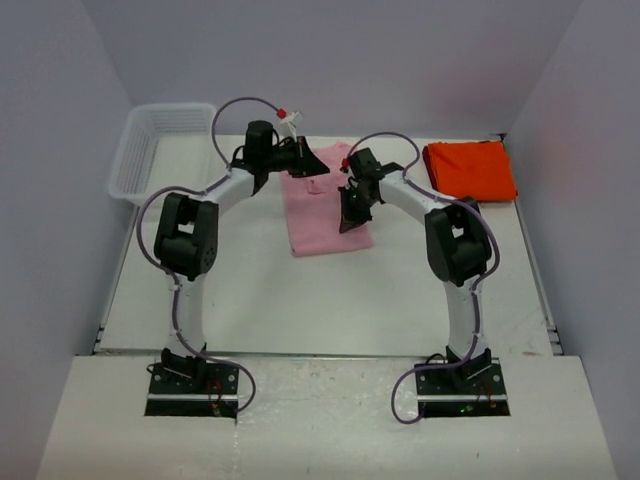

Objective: Fold and stack the t-shirts
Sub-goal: Fold the folded rectangular tshirt in 1/3 of the way

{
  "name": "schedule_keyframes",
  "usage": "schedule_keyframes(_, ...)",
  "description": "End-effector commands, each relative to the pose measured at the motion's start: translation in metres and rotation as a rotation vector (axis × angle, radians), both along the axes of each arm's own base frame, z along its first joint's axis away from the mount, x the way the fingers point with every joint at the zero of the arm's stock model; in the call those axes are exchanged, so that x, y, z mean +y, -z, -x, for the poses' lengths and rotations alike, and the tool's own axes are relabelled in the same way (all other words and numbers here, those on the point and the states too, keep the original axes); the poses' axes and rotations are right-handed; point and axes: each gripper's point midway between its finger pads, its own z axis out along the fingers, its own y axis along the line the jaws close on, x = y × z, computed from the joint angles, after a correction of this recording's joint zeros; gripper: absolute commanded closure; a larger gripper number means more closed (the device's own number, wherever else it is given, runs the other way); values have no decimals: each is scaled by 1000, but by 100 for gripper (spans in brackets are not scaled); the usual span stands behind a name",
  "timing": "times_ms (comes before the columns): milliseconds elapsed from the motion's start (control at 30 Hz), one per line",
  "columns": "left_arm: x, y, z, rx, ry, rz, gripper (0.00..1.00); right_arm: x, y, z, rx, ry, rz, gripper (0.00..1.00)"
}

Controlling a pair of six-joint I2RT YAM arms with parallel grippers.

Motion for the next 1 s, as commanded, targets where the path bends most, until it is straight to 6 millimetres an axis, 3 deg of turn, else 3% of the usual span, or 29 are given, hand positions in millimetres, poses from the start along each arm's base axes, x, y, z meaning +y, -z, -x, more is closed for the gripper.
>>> schedule_keyframes(0,8,-42,5,-107,-58,-101,94,8,-17,-13,-44,-25,-39,100)
schedule_keyframes(100,11,-34,25,-48,-88,-122,94,12,-15,-12,-37,-26,-63,100)
schedule_keyframes(133,15,-17,34,-4,-109,-146,95,13,-14,-11,-34,-26,-67,100)
schedule_keyframes(167,12,-24,43,3,-119,-139,95,13,-11,-10,-25,-20,-67,100)
schedule_keyframes(300,17,3,79,102,-162,-182,97,15,2,-5,26,-4,-70,100)
schedule_keyframes(367,9,0,94,97,-149,-194,97,15,9,-4,48,8,-67,100)
schedule_keyframes(467,2,16,119,126,-121,-236,97,12,20,-1,74,13,-53,100)
schedule_keyframes(667,3,44,136,160,-110,-293,98,13,20,3,95,21,-57,100)
schedule_keyframes(967,13,78,140,201,-131,-350,99,16,15,4,119,27,-66,100)
